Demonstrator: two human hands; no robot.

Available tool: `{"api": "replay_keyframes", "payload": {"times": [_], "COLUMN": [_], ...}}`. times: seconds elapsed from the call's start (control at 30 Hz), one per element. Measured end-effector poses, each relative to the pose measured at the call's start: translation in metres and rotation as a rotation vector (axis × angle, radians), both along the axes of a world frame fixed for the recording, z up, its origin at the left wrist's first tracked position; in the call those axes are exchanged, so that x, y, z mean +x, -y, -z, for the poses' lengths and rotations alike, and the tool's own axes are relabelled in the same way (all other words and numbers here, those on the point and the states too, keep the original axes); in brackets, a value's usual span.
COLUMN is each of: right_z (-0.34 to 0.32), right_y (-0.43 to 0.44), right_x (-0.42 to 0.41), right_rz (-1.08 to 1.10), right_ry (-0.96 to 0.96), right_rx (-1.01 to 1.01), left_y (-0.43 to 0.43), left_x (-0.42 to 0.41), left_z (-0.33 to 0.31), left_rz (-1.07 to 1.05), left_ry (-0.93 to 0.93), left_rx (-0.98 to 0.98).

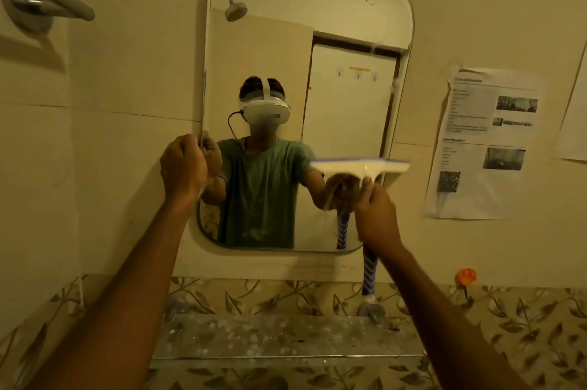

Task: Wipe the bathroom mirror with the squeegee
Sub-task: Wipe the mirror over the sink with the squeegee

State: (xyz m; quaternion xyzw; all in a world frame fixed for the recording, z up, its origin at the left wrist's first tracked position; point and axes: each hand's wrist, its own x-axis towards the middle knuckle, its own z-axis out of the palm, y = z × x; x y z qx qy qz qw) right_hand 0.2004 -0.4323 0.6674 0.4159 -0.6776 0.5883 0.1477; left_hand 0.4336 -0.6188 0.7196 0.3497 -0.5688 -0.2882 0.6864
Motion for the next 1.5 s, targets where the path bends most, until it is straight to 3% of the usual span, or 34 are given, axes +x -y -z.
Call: {"api": "replay_keyframes", "payload": {"times": [0.2, 0.5, 0.83, 1.13, 1.23, 1.33, 1.5], "right_z": [0.076, -0.031, 0.106, 0.133, 0.140, 0.142, 0.138], "right_y": [-0.017, -0.005, -0.013, -0.017, -0.023, -0.026, -0.017], "right_x": [0.009, 0.012, 0.030, 0.032, 0.035, 0.042, 0.070], "right_rz": [0.050, 0.074, 0.102, 0.143, 0.188, 0.189, 0.142], "right_ry": [0.079, -0.034, 0.141, 0.184, 0.164, 0.130, -0.070], "right_rx": [0.145, 0.098, 0.301, 0.385, 0.427, 0.346, 0.293], "left_y": [-0.003, 0.000, -0.011, -0.015, -0.015, -0.019, -0.023], "left_x": [0.000, 0.009, 0.003, 0.007, 0.011, 0.012, 0.010], "left_z": [0.004, 0.057, 0.094, 0.093, 0.098, 0.123, 0.135], "left_rz": [-0.012, -0.041, -0.081, -0.062, -0.030, 0.099, 0.222], "left_ry": [-0.039, 0.054, 0.083, 0.102, 0.079, 0.037, -0.134], "left_rx": [0.006, 0.072, 0.083, 0.110, 0.169, 0.226, 0.328]}}
